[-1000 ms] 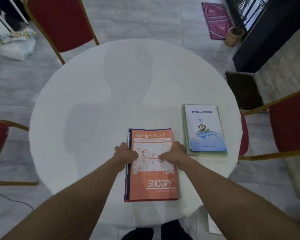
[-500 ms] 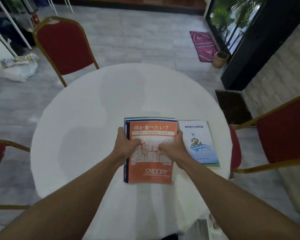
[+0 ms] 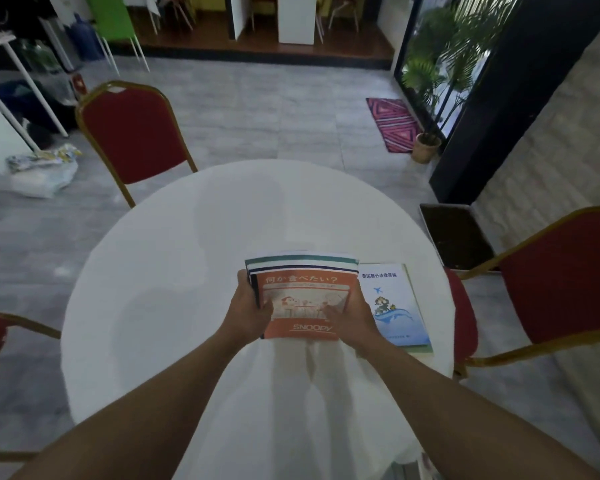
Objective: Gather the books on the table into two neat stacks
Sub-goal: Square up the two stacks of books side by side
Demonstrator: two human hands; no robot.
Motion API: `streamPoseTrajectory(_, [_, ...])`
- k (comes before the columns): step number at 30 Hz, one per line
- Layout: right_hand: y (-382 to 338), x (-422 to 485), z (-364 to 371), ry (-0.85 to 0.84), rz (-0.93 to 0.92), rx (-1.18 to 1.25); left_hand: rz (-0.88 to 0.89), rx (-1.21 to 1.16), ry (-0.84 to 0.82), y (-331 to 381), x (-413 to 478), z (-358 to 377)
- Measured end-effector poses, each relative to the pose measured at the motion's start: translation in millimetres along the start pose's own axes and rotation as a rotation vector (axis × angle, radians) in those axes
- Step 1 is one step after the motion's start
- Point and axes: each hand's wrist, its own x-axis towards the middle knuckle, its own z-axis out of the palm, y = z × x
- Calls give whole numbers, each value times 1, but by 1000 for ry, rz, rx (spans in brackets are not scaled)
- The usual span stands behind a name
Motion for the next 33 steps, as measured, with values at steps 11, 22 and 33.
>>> streamPoseTrajectory(11, [7,5,5,0,-35,-55,13,95,-16,-8,4,-8])
streamPoseTrajectory(22, [13,11,6,-7,-83,-57,23,121,1,-9,10,-8])
streamPoseTrajectory(33, [22,10,7,-32,-50,-97,-25,150,-34,-15,11,-3])
